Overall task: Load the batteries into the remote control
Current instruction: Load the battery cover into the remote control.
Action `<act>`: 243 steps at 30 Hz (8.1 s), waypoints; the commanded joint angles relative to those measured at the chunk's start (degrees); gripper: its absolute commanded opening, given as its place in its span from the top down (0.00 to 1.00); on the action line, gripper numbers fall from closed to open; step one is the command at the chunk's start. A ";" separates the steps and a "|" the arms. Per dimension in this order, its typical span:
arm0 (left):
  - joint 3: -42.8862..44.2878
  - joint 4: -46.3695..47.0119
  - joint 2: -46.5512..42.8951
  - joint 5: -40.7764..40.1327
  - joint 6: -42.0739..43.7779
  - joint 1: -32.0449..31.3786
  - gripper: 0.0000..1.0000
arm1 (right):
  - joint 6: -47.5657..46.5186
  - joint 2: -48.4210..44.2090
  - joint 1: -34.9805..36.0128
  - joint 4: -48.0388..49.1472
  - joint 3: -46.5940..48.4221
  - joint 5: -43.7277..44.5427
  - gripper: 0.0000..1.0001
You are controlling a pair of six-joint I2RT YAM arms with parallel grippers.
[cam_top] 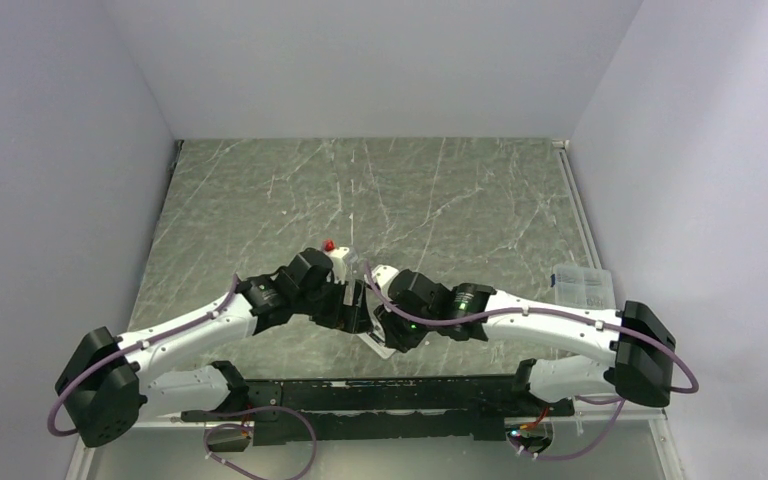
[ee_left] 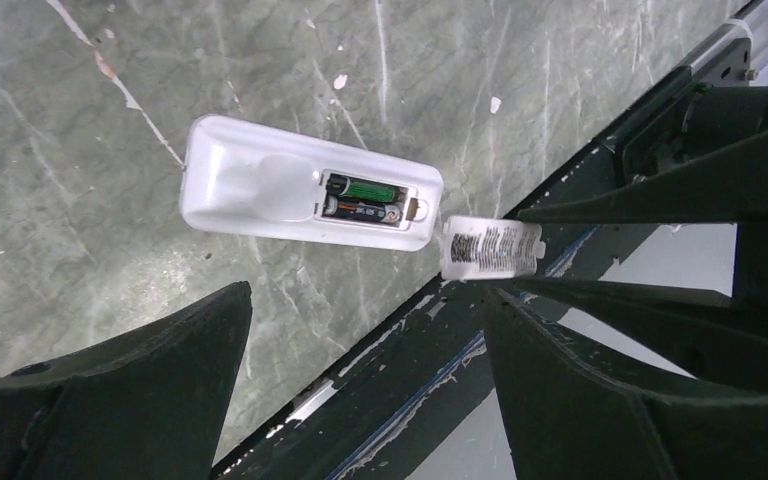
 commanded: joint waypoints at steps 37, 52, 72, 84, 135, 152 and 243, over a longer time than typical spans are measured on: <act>1.63 -1.53 -1.36 -4.64 -0.33 -0.03 0.04 | 0.76 -4.72 2.24 3.82 0.74 2.90 0.78; -0.76 0.76 3.16 -7.85 1.94 2.51 0.05 | 1.18 3.20 2.24 4.12 1.61 6.10 0.79; -4.33 7.79 10.11 -1.41 3.96 8.11 0.12 | 2.59 9.46 2.24 5.31 3.80 6.37 0.79; -4.70 9.74 12.11 0.42 4.47 8.64 0.23 | 3.04 11.62 2.18 5.07 4.96 7.16 0.79; -5.39 10.44 12.21 1.43 5.02 8.76 0.29 | 5.96 13.71 0.95 3.64 5.95 7.65 0.79; -5.56 10.84 12.54 1.60 4.91 8.73 0.30 | 6.03 13.82 0.95 2.76 6.28 6.52 0.80; -7.14 11.44 11.36 1.68 5.07 8.75 0.30 | 7.61 15.27 1.12 -1.38 8.32 6.59 0.80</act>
